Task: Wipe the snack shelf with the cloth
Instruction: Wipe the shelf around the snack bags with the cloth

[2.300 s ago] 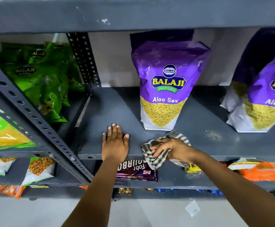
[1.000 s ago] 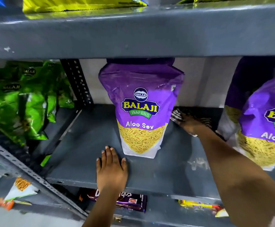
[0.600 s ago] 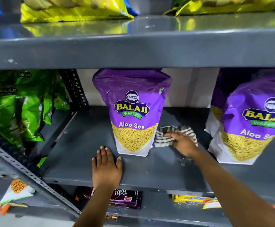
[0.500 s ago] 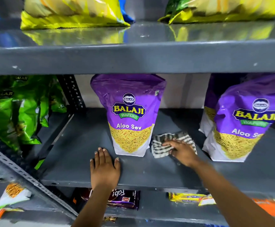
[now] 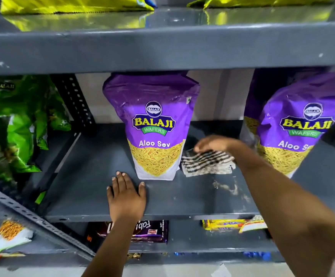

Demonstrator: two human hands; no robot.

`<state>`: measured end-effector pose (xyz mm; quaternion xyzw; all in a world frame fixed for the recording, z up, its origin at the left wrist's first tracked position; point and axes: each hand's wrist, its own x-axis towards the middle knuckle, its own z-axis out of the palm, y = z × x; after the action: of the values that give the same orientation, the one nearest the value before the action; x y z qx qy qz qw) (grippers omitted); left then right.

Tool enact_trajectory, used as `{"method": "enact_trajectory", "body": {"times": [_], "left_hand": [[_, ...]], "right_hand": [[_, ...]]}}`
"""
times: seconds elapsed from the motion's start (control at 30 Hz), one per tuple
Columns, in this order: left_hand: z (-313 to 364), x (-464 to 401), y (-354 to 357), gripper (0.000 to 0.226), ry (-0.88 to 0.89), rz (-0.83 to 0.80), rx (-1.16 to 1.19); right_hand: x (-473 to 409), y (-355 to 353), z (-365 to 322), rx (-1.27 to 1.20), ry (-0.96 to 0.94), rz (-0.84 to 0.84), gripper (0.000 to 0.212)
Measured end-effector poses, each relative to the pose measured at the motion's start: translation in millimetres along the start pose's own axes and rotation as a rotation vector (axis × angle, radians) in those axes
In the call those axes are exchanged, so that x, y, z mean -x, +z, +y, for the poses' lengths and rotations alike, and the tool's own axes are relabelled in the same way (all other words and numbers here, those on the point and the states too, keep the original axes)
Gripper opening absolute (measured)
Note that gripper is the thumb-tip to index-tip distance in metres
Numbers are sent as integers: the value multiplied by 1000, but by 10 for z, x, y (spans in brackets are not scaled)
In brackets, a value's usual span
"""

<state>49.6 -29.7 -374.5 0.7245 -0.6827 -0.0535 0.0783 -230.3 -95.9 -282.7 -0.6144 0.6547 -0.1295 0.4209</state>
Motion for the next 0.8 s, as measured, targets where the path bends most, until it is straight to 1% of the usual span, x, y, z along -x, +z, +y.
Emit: {"method": "enact_trajectory", "body": {"times": [0.03,0.07,0.1,0.13,0.17,0.2,0.23,0.33,0.47,0.67,0.73,0.8], "left_hand": [[1,-6,-5,73,-3,-6,-4],[-3,-3,-5,76,-8,-8,-7],[-8,-9,-6,76,-10,-9,-9],[-17,-14,-1,74,-11,-11,-8],[-19,-20,-7,71,-11,-16,-2],[-19,-15,-3,70,-9,-24,-2],[-17,-2,-6,69,-8,-27,-3],[-24,15,-3,69,-5,-26,7],[-21,27,-20,70,-3,-52,17],[-35,38,-39,70,0,-86,13],[-46,60,-31,70,-4,-88,18],[-50,62,-26,70,-8,-78,23]], "right_hand": [[-64,16,-15,-92,-21,184,30],[-122,84,-15,-127,-13,330,37],[-158,197,-8,-54,34,382,46],[-159,373,34,102,107,339,56],[-157,548,84,272,145,275,64],[-134,681,149,387,156,245,69],[-97,770,210,440,148,246,73],[36,853,320,477,99,277,77],[285,909,431,518,116,269,76],[748,1001,622,516,95,329,53],[890,1049,680,481,88,429,51],[958,1094,602,354,61,571,47]]}}
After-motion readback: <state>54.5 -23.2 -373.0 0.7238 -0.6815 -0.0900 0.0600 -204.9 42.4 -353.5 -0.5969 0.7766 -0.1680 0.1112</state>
